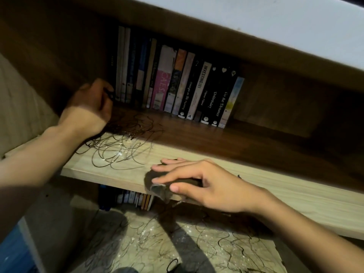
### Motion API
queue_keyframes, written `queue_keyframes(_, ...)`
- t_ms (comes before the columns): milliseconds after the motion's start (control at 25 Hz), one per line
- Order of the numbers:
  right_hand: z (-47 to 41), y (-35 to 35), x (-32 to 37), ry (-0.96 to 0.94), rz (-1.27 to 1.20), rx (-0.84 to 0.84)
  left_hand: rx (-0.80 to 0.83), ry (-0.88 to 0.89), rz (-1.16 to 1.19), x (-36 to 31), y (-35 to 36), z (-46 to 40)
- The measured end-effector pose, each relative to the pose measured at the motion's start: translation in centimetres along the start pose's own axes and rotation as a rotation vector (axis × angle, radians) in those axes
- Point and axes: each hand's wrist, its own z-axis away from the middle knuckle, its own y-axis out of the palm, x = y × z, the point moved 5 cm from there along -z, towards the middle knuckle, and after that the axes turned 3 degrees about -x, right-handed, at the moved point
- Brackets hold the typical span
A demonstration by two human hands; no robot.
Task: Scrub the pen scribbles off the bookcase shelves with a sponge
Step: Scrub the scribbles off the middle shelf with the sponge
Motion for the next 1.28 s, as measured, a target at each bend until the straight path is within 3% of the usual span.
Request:
queue_keyframes(160, 1.7, -2.3, -1.9, 0.074, -0.025, -0.020, 0.017, 0.016, 0.001, -0.5, 0.5, 0.0)
queue_keyframes(400, -1.8, 1.0, 1.7, -0.036, 0.069, -0.053, 0.108, 0.116, -0.081, -2.0, 0.6, 0.6)
queue_keyframes(520, 1.7, -0.1, 0.4, -0.003, 0.035, -0.036, 0.044, 0.124, -0.039, -1.8, -0.6, 1.0)
queue_keyframes(640, 8.1, -3.2, -3.0, 0.183, 0.009, -0.139, 0.019, 0.103, 0.012, -2.2, -1.2, 1.3)
queue_keyframes(720, 12.2, -5.9, -5.4, 0.373, 0.065, -0.297, 0.036, 0.113, 0.040, -3.2, -1.4, 1.2)
queue_keyframes(880, 12.7, -5.8, -6.2, 0.683, 0.387, -0.584, 0.072, 0.155, 0.123, -7.2, -0.3, 3.6)
queue_keyframes(1080, 2.4, 1.7, 1.8, 0.487, 0.553, -0.713, 0.198, 0.405, 0.096, -11.8, 1.5, 7.2)
queue_keyframes(1160, 2.0, 3.2, 3.7, 0.342, 0.590, -0.836, 0.195, 0.385, 0.057, -11.3, 1.2, 7.1)
queue_keyframes(1280, 6.5, 2.5, 1.4, 0.146, 0.657, -0.969, 0.178, 0.389, 0.020, -10.8, 0.7, 7.5)
